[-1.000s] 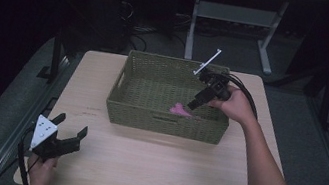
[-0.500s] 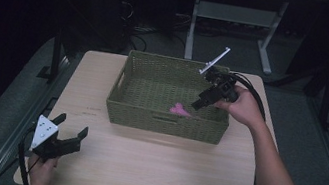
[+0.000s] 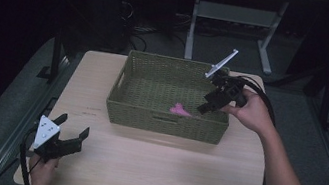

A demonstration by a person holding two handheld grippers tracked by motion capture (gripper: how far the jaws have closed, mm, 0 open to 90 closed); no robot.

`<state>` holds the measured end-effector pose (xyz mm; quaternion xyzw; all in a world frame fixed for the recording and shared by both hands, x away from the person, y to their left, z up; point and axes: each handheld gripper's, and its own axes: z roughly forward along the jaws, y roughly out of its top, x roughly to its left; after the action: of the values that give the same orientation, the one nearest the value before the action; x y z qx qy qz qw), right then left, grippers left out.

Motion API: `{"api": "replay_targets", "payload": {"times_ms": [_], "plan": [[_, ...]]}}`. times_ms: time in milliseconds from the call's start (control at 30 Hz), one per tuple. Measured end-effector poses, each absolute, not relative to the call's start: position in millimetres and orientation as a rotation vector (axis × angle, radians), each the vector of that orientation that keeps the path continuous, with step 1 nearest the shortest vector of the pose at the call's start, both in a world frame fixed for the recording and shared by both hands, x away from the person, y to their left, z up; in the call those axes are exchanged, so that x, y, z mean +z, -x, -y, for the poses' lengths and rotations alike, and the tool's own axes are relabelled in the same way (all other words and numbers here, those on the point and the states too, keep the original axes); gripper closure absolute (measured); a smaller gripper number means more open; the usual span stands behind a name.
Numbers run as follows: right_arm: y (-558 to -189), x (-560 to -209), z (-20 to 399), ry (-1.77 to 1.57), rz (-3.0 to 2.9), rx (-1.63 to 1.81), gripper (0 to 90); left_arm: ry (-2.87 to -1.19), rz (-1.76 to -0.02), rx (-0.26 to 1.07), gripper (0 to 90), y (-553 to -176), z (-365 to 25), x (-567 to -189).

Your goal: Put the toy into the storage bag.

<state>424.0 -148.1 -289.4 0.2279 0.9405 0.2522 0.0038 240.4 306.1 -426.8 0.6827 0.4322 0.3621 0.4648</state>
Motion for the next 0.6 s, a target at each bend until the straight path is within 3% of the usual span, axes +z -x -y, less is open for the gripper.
{"api": "replay_targets", "payload": {"times_ms": [600], "plan": [[-397, -286, 162, -0.683, -2.917, 0.824, 34.9, -1.677, -1.065, 0.892, 13.0, -240, -306, -427]]}}
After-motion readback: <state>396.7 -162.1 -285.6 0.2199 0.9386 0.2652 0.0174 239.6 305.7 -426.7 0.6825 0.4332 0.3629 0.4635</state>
